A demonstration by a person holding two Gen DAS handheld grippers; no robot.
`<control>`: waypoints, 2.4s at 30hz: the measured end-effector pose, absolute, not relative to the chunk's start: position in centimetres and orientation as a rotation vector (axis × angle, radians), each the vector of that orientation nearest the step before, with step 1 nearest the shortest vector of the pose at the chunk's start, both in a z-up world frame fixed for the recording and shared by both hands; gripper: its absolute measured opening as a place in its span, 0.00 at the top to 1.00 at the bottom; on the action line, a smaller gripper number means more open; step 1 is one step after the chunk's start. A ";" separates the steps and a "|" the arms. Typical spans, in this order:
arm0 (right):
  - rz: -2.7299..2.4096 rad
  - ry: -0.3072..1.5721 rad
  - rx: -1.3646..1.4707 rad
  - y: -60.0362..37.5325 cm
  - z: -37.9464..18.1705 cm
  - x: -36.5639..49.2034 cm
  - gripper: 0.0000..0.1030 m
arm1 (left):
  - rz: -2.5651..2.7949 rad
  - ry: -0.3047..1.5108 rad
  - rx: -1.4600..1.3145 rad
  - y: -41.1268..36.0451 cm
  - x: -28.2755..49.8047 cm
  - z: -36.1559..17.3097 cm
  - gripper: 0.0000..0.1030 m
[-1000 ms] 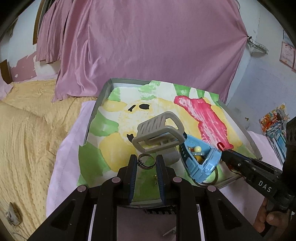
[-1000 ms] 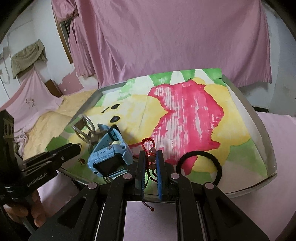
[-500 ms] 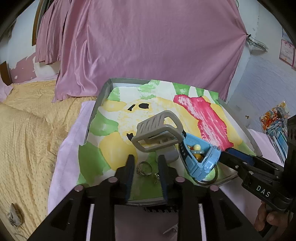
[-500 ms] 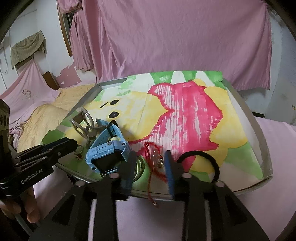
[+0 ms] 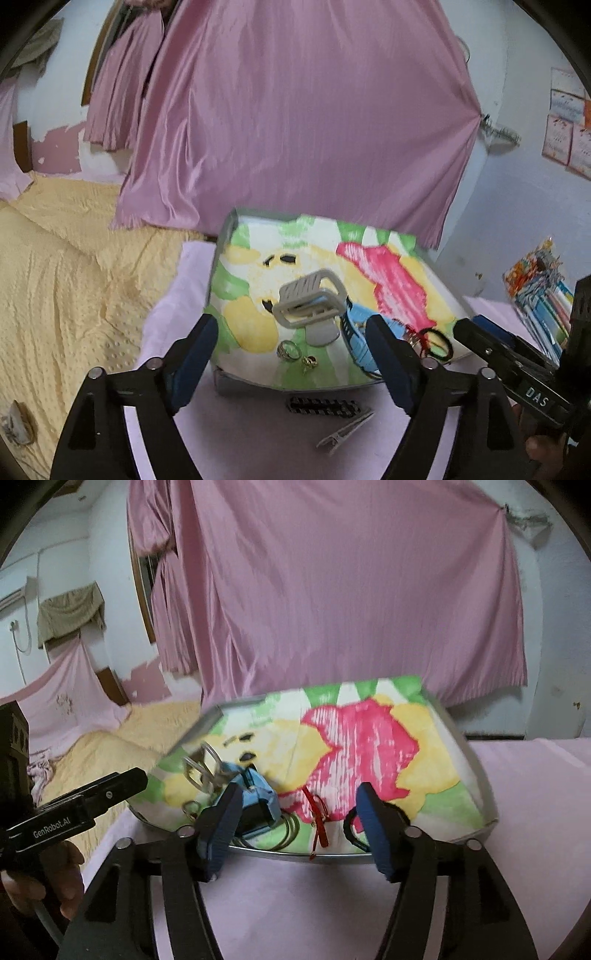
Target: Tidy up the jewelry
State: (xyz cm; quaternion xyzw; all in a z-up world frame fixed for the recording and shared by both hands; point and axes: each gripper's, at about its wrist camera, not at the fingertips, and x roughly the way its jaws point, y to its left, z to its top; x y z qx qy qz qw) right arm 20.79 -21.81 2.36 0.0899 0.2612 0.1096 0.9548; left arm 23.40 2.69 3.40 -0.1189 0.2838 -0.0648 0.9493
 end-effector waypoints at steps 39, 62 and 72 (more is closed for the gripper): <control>0.224 0.574 0.075 -15.1 1.5 14.4 0.08 | -0.087 0.381 -0.091 9.0 14.3 3.3 0.01; 0.232 0.941 -0.068 -10.3 -2.4 21.7 0.08 | -0.125 0.603 -0.181 10.5 18.0 0.5 0.01; 0.178 0.940 -0.027 -13.7 -2.5 22.1 0.08 | -0.185 0.671 -0.180 8.4 19.4 0.3 0.01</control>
